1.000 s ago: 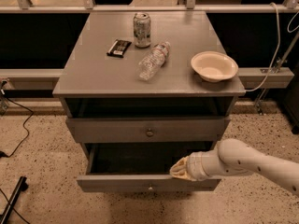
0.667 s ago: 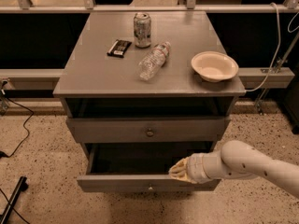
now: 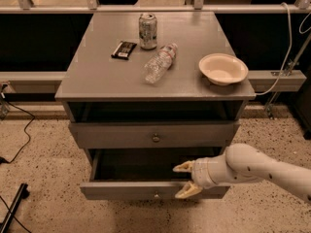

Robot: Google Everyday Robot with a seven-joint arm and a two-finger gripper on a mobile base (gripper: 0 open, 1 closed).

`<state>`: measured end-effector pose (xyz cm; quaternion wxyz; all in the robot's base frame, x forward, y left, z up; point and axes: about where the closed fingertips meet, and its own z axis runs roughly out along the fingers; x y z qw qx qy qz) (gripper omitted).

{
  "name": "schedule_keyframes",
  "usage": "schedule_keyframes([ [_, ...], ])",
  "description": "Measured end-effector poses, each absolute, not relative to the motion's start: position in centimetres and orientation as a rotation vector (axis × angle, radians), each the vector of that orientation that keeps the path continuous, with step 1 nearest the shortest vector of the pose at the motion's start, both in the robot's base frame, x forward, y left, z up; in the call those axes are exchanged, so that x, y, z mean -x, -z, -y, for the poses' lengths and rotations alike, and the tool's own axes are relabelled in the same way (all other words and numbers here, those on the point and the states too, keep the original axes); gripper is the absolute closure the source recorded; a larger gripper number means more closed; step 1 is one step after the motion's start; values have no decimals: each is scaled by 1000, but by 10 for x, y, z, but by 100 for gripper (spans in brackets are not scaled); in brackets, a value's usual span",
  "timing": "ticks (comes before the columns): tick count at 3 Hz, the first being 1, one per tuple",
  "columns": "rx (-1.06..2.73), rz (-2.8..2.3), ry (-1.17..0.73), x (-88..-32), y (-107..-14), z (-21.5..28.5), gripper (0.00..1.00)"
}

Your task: Open middle drawer

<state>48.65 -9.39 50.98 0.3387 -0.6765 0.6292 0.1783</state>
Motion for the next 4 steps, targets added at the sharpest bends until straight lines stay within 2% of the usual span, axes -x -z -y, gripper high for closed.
schedule_keyframes([
  [1, 1787, -1671, -460, -499, -493, 96, 18],
  [4, 1810, -1717, -401, -519, -482, 112, 88],
])
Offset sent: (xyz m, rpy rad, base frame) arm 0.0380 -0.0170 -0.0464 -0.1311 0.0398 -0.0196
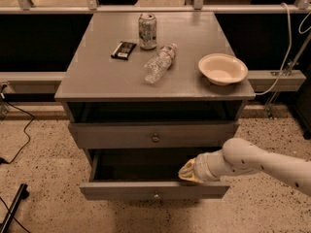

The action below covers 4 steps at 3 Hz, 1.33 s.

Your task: Open middle drawer

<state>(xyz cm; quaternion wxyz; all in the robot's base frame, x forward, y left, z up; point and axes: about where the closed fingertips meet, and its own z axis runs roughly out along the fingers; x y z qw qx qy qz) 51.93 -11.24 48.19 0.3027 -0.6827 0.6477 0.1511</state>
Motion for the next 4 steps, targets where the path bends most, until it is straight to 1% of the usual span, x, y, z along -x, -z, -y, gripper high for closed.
schedule_keyframes([
  [1, 1811, -1716, -405, -519, -481, 111, 100],
  [4, 1832, -1713, -364, -522, -462, 114, 100],
])
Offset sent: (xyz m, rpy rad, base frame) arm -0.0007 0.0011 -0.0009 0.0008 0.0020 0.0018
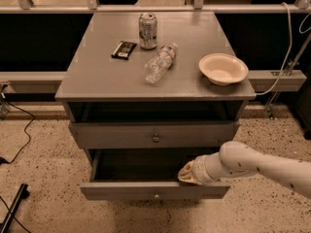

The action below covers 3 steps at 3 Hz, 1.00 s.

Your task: Open middle drawer

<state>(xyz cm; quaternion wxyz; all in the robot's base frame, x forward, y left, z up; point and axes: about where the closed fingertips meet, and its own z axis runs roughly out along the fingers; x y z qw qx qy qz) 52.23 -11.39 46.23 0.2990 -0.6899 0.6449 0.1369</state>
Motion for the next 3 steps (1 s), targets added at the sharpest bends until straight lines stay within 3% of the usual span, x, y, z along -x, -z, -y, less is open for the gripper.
schedule_keyframes([
  [3, 1894, -1686, -339, -540, -433, 121, 100],
])
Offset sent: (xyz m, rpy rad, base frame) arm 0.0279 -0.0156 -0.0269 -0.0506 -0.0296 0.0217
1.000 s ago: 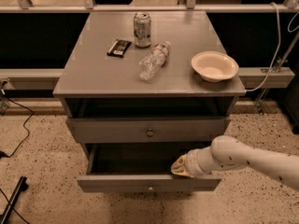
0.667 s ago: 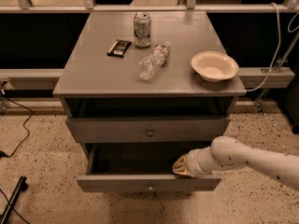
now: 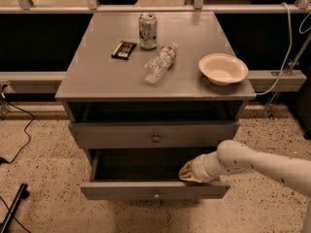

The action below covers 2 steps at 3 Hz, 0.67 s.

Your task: Open middle drawer

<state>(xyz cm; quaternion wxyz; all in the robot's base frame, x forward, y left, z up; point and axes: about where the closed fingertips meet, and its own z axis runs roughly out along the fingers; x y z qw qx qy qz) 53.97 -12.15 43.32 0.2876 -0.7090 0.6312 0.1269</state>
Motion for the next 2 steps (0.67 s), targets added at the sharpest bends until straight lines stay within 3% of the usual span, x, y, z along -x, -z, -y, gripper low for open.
schedule_keyframes([
  [2, 2034, -1633, -501, -510, -438, 115, 100],
])
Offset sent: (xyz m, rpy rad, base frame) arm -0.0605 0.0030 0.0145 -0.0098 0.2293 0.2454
